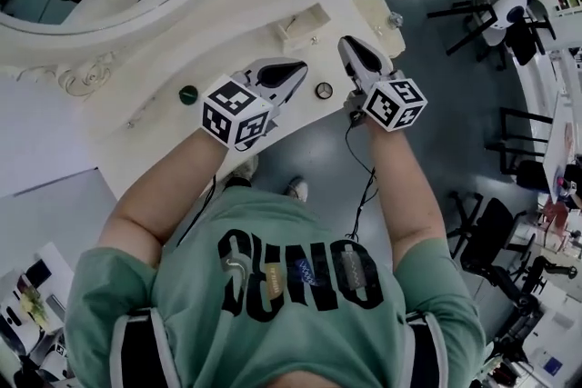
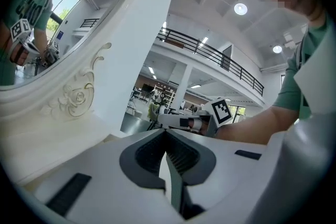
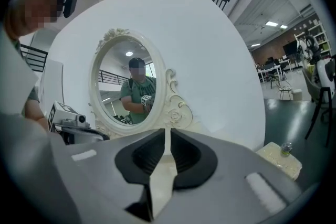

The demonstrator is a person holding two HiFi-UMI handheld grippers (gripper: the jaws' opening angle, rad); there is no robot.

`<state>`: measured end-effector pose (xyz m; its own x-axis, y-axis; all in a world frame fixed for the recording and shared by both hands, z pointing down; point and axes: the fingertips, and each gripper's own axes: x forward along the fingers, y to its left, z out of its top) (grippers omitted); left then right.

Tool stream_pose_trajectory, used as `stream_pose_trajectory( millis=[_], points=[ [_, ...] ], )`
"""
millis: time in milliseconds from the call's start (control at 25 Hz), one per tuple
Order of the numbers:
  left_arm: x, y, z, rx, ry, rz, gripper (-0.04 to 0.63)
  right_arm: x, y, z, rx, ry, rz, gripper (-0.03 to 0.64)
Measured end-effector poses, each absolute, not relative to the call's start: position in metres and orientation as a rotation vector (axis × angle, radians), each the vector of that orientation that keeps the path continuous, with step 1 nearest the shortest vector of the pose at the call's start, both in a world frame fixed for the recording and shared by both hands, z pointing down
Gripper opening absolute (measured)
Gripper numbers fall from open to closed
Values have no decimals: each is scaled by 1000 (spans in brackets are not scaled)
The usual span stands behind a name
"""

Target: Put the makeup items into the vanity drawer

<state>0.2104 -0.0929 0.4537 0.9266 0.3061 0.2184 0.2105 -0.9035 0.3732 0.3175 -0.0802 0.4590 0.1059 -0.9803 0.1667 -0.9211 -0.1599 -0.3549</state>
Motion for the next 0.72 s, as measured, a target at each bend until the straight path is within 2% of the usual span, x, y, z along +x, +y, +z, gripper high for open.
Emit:
stream_pose_trajectory(
  millis=[280, 360, 720],
  points=[
    [180, -37, 392, 2797, 462, 327, 5, 266, 18, 394, -2281, 1976, -521, 43],
    [171, -20, 376, 2826, 503, 311, 5, 254, 48, 381, -2320, 1961, -517, 20],
    [140, 39, 335, 2837, 604, 244, 5, 220, 155, 353, -2366, 1836, -481, 9]
  ],
)
